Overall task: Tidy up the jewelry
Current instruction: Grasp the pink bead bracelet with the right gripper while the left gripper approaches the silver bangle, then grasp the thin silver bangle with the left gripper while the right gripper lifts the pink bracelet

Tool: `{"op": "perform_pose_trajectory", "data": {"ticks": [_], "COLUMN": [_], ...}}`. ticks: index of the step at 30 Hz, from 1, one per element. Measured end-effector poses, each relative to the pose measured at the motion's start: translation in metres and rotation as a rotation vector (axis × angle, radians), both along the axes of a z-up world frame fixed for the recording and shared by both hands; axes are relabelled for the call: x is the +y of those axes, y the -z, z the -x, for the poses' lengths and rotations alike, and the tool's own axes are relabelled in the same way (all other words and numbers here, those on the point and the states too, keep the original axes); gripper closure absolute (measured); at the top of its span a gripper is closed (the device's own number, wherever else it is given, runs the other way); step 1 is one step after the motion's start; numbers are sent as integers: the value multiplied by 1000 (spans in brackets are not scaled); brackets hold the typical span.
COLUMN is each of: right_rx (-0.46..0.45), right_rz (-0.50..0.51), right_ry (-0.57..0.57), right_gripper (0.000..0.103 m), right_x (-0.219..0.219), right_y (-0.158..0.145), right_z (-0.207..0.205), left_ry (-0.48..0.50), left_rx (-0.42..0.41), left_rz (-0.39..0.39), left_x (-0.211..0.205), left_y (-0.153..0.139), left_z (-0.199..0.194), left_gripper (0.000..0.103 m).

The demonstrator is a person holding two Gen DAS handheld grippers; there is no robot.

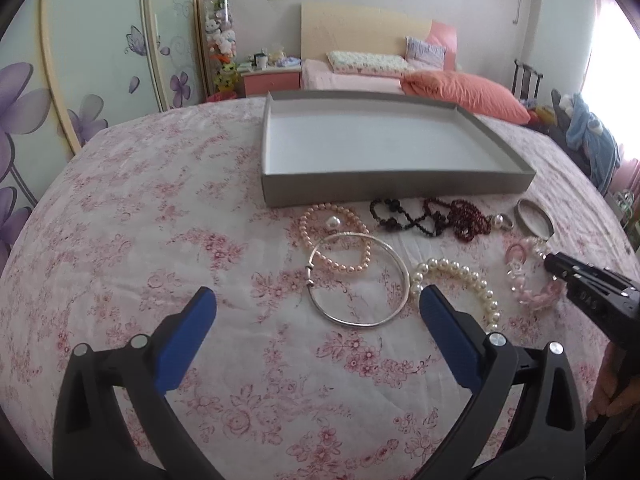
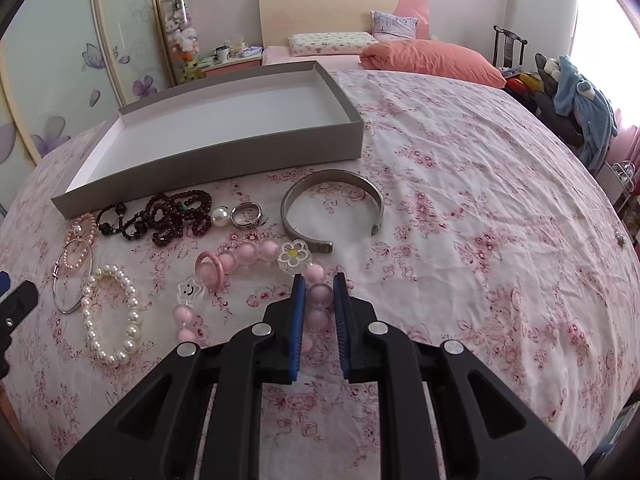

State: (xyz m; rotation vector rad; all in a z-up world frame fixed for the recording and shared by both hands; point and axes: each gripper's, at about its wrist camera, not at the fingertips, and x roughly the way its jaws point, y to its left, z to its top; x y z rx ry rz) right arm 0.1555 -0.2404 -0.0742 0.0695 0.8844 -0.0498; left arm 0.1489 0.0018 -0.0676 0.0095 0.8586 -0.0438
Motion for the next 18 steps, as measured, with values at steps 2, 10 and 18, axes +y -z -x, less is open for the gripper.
{"op": "perform_pose_trajectory", "data": {"ticks": [2, 10, 18], "right_rx": [0, -3, -5], "right_rz": [-9, -53, -74], "right_ry": [-4, -14, -22], "right_gripper": [88, 88, 88], "right_x": [-1, -5, -9], "right_y": [-1, 0, 1], "right_z": [0, -4, -4], "left_ry": [-1, 21, 15], "left_rx": [24, 123, 122], "left_rz": [-11, -30, -30], "left_x": [-3, -12, -22], "left_y": [5, 26, 26], "left_z": [-5, -21, -48], "left_gripper": [4, 7, 8]}}
